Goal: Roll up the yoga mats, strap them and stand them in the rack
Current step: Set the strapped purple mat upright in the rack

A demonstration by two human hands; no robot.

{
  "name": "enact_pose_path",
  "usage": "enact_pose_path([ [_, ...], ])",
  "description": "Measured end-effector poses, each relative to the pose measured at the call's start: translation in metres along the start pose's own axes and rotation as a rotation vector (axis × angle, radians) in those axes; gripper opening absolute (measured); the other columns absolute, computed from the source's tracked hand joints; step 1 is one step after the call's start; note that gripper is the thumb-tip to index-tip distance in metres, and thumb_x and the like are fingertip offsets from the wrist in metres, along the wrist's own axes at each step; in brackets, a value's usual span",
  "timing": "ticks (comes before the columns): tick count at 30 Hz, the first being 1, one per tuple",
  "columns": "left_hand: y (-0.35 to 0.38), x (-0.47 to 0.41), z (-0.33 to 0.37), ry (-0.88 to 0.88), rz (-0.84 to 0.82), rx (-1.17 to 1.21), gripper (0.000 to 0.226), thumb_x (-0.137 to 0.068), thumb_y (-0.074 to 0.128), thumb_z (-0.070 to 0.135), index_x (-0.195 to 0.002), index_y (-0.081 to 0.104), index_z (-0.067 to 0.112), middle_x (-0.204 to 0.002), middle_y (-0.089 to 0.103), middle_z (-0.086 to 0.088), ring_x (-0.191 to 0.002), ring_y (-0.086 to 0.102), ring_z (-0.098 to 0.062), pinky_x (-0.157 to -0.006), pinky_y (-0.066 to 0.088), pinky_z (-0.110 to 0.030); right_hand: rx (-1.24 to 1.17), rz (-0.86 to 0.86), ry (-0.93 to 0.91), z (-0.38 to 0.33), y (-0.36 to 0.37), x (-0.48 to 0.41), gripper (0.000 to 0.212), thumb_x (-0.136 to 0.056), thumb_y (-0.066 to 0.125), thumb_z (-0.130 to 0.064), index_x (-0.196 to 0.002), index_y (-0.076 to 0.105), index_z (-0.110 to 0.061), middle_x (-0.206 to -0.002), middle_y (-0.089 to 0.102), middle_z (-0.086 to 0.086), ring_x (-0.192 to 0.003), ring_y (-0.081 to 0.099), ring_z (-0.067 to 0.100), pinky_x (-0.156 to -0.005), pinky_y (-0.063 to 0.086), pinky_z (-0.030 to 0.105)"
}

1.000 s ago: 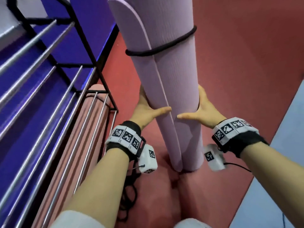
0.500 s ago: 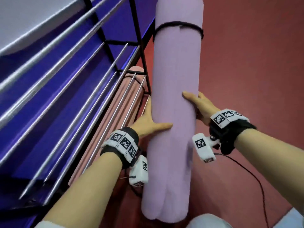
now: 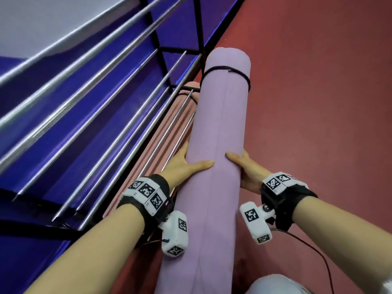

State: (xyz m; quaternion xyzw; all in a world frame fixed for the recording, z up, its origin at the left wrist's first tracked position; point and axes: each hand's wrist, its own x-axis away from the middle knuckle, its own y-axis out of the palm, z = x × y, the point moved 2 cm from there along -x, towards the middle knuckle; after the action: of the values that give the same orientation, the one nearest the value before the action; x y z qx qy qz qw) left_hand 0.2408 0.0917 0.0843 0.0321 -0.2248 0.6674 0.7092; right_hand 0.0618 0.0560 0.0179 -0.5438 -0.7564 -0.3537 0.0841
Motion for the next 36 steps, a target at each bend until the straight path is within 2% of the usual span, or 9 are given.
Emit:
enact_pose_path([
  [3, -0.007, 0.008, 0.003, -0.071, -0.02, -0.021, 0.06, -0.078, 0.074, 0.033, -0.129, 0.042, 0.029, -0.107, 0.061, 0.015, -0.091, 0.06, 0.004, -0.066, 0.049, -0.009, 0.04, 0.091, -0.006, -0.004, 0.006, -0.001, 0.085, -0.071, 0.079, -0.034, -0.139, 0.03, -0.022, -0.128, 0.056, 0.003, -0.104, 0.064, 0.021, -0.074, 0.056, 0.039],
  [6, -0.009, 0.017, -0.004, -0.098, -0.112, -0.134, 0.1, -0.062, 0.082, 0.049, -0.143, 0.028, 0.025, -0.131, 0.055, 0.007, -0.11, 0.058, -0.008, -0.093, 0.047, -0.026, 0.035, 0.135, 0.008, 0.002, 0.009, 0.002, 0.07, -0.079, 0.07, -0.036, -0.136, 0.033, -0.02, -0.126, 0.058, 0.003, -0.104, 0.063, 0.021, -0.077, 0.055, 0.039],
  [11, -0.006, 0.037, -0.024, -0.2, -0.133, -0.27, 0.134, -0.041, 0.084, 0.057, -0.146, 0.006, 0.032, -0.132, 0.048, 0.008, -0.115, 0.053, -0.013, -0.099, 0.044, -0.031, 0.085, 0.114, 0.066, 0.024, 0.012, 0.004, 0.081, -0.069, 0.074, -0.045, -0.135, 0.034, -0.022, -0.124, 0.06, 0.004, -0.105, 0.064, 0.024, -0.088, 0.053, 0.05],
  [17, -0.014, 0.049, -0.032, -0.164, -0.102, -0.208, 0.108, -0.059, 0.087, 0.036, -0.14, 0.016, 0.033, -0.126, 0.05, 0.012, -0.108, 0.054, -0.005, -0.09, 0.044, -0.021, 0.164, 0.105, 0.079, 0.036, 0.022, 0.004, 0.093, -0.057, 0.08, -0.055, -0.132, 0.034, -0.028, -0.118, 0.06, 0.0, -0.103, 0.063, 0.026, -0.089, 0.049, 0.058],
  [22, -0.027, 0.049, -0.035, -0.154, -0.038, -0.129, 0.118, -0.044, 0.085, 0.047, -0.143, 0.02, 0.035, -0.127, 0.055, 0.01, -0.111, 0.058, -0.009, -0.093, 0.049, -0.03, 0.217, 0.076, 0.0, 0.025, 0.037, 0.001, 0.075, -0.076, 0.069, -0.047, -0.134, 0.03, -0.022, -0.115, 0.057, -0.004, -0.102, 0.06, 0.017, -0.082, 0.051, 0.039],
  [25, -0.029, 0.05, -0.036, -0.155, -0.036, -0.077, 0.12, -0.044, 0.085, 0.047, -0.144, 0.019, 0.038, -0.132, 0.052, 0.008, -0.112, 0.057, -0.01, -0.091, 0.05, -0.029, 0.281, 0.076, -0.05, 0.021, 0.043, -0.001, 0.08, -0.075, 0.072, -0.05, -0.136, 0.032, -0.017, -0.12, 0.056, -0.003, -0.103, 0.059, 0.012, -0.087, 0.051, 0.037],
  [29, -0.032, 0.052, -0.039, -0.176, -0.017, -0.069, 0.121, -0.045, 0.085, 0.044, -0.145, 0.019, 0.034, -0.129, 0.054, 0.007, -0.112, 0.058, -0.012, -0.097, 0.048, -0.036, 0.325, 0.049, -0.079, 0.018, 0.046, -0.002, 0.058, -0.087, 0.062, -0.038, -0.132, 0.034, -0.016, -0.116, 0.055, -0.004, -0.096, 0.058, 0.009, -0.079, 0.049, 0.028],
  [33, -0.037, 0.048, -0.035, -0.167, 0.007, -0.08, 0.109, -0.053, 0.082, 0.037, -0.144, 0.023, 0.03, -0.127, 0.055, 0.006, -0.11, 0.058, -0.01, -0.089, 0.048, -0.026, 0.36, 0.037, -0.082, 0.012, 0.052, -0.009, 0.07, -0.085, 0.063, -0.044, -0.14, 0.03, -0.015, -0.13, 0.053, 0.001, -0.111, 0.056, 0.017, -0.092, 0.047, 0.035],
  [36, -0.043, 0.044, -0.032, -0.165, 0.033, -0.074, 0.109, -0.044, 0.084, 0.045, -0.139, 0.033, 0.028, -0.121, 0.06, 0.007, -0.107, 0.061, -0.01, -0.092, 0.05, -0.031, 0.413, 0.007, -0.021, 0.003, 0.058, -0.017, 0.083, -0.074, 0.067, -0.061, -0.139, 0.033, -0.02, -0.126, 0.058, -0.002, -0.106, 0.061, 0.018, -0.079, 0.052, 0.037],
])
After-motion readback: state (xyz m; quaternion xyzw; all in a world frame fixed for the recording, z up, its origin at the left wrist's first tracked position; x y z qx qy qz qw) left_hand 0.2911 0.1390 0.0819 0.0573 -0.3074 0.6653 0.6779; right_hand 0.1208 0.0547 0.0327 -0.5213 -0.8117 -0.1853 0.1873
